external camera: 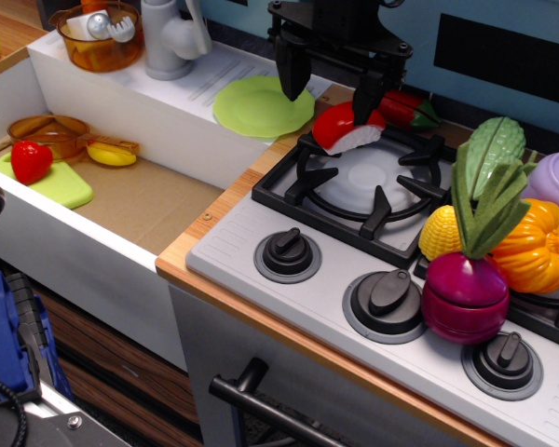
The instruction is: Put sushi on plate
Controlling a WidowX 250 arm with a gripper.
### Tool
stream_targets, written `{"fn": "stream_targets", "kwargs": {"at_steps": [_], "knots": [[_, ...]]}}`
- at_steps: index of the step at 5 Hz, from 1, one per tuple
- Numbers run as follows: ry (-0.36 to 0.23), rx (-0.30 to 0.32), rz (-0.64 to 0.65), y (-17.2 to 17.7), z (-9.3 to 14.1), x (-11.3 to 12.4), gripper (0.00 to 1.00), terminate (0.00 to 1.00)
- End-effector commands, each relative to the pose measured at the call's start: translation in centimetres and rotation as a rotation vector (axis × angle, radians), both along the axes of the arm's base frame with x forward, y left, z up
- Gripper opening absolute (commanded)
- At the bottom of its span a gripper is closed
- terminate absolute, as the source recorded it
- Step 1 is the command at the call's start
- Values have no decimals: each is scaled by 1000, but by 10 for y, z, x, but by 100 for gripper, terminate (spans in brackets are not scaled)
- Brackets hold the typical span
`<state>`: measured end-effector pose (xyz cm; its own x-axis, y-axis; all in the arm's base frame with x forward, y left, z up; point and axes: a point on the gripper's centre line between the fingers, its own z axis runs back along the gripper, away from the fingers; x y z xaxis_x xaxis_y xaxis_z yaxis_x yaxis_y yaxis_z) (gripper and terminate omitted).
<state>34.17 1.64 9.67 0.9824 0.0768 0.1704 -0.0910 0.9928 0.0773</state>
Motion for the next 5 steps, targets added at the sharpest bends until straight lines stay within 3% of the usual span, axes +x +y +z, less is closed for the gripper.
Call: {"fn": "stream_targets", "kwargs": {"at_steps": [1,3,5], "knots": [[0,0,0,0,0,0,100,0],[-64,87,-318,6,12,22,100,0],[-165,48,-375,9,5,43,100,0]]}}
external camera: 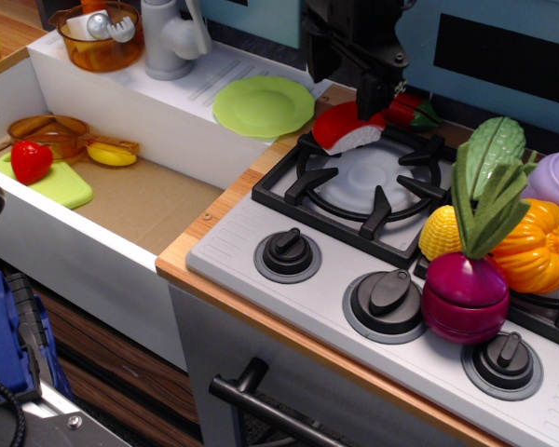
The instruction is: Put sushi on plate
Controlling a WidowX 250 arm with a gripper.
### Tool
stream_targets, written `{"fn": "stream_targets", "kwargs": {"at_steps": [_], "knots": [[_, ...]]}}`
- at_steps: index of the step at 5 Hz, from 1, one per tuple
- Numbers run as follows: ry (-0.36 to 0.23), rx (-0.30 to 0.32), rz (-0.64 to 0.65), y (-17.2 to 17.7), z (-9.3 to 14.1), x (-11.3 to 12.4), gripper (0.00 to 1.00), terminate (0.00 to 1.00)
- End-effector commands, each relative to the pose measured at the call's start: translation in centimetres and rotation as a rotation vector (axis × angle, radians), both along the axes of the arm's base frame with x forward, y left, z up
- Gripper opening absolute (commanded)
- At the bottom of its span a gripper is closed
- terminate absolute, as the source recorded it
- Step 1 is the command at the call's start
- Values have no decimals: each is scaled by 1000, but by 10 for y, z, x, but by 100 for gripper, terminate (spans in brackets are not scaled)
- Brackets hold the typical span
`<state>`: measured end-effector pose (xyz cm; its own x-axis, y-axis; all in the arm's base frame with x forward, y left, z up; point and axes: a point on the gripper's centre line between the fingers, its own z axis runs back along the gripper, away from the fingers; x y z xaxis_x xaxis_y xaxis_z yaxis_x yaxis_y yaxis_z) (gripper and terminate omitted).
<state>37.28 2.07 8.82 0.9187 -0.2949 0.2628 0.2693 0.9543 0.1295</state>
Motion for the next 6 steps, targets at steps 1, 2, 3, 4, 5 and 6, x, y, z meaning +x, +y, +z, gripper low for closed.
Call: {"fn": "stream_targets", "kwargs": {"at_steps": [1,2,3,4,5,6], "knots": [[-72,-46,4,5,7,14,100,0],[-89,-72,-12,11,-3,13,100,0],[-112,-89,-22,8,-16,9,100,0],[-124,-90,-34,5,-22,9,100,0],[-127,-117,-22,8,-27,13,0,0],[-128,-130,-17,9,-30,17,0,0]]}}
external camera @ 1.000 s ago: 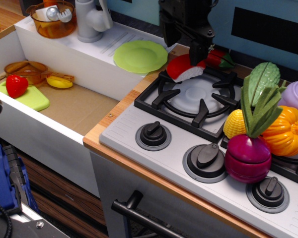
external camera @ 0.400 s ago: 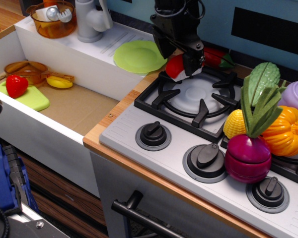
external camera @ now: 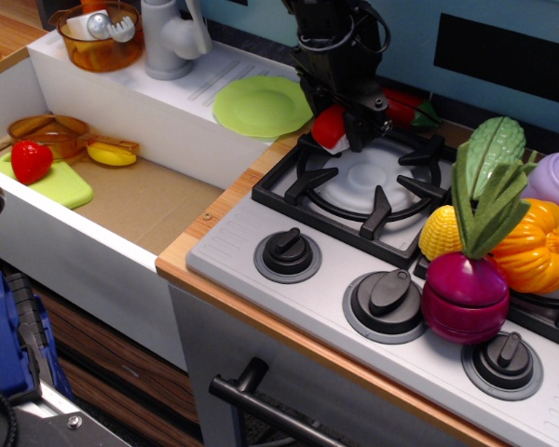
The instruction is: Put sushi on plate
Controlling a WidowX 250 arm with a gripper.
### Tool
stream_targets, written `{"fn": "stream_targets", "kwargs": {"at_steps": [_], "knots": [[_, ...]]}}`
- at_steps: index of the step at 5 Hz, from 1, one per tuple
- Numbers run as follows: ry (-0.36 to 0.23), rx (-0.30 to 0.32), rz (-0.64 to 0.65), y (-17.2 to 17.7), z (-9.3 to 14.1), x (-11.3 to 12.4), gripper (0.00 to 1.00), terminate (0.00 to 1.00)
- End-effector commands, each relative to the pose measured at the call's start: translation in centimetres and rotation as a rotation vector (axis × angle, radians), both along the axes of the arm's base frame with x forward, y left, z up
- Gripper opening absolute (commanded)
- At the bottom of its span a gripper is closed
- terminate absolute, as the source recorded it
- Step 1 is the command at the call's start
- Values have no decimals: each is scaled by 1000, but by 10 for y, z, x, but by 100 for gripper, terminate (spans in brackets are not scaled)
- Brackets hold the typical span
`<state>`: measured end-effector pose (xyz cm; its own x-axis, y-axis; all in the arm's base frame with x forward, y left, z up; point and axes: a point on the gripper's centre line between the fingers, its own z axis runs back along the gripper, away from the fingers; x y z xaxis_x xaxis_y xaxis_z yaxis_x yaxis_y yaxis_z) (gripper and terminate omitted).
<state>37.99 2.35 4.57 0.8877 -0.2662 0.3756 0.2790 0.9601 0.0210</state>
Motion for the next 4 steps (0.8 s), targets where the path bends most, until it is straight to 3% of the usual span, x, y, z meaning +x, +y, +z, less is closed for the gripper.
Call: {"fn": "stream_targets", "kwargs": {"at_steps": [1,2,4], "knots": [[-16,87,42,17,20,10,0,0],[17,115,46,45,33,16,0,0],[-39,180,9,89,31,29,0,0]]}}
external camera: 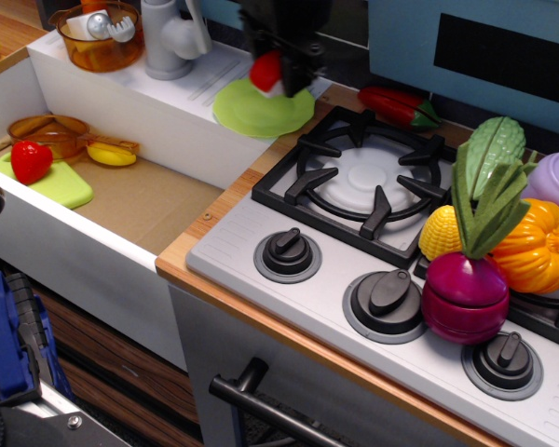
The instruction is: Put sushi on plate
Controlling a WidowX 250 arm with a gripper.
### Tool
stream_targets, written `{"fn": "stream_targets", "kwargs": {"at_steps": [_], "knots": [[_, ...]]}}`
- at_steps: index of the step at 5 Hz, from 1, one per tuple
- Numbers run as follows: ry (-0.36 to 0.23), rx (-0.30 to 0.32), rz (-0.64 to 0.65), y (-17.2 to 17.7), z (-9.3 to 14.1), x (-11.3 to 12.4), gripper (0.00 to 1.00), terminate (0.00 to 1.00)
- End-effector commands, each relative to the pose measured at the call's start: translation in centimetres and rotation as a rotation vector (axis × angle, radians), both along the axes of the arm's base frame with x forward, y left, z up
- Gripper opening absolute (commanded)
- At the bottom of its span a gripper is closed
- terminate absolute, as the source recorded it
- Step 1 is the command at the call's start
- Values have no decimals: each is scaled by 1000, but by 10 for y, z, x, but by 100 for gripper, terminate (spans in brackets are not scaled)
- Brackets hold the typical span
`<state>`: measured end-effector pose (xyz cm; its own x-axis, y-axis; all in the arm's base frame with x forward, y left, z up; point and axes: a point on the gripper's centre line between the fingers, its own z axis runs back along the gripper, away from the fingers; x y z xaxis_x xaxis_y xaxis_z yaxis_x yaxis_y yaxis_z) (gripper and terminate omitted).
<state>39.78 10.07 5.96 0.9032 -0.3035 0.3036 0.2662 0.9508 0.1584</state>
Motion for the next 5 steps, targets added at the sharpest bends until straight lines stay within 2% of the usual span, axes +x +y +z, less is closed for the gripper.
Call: {"fn": "stream_targets", "kwargs": {"at_steps": [1,2,3,4,5], "knots": [[-90,36,-40,23,8,13,0,0],[-119,38,-60,29,1,17,0,0],[-139,-6,-69,30,3,26,100,0],[-139,-6,-69,30,3,26,100,0],[-139,-6,-69,30,3,26,100,100]]}}
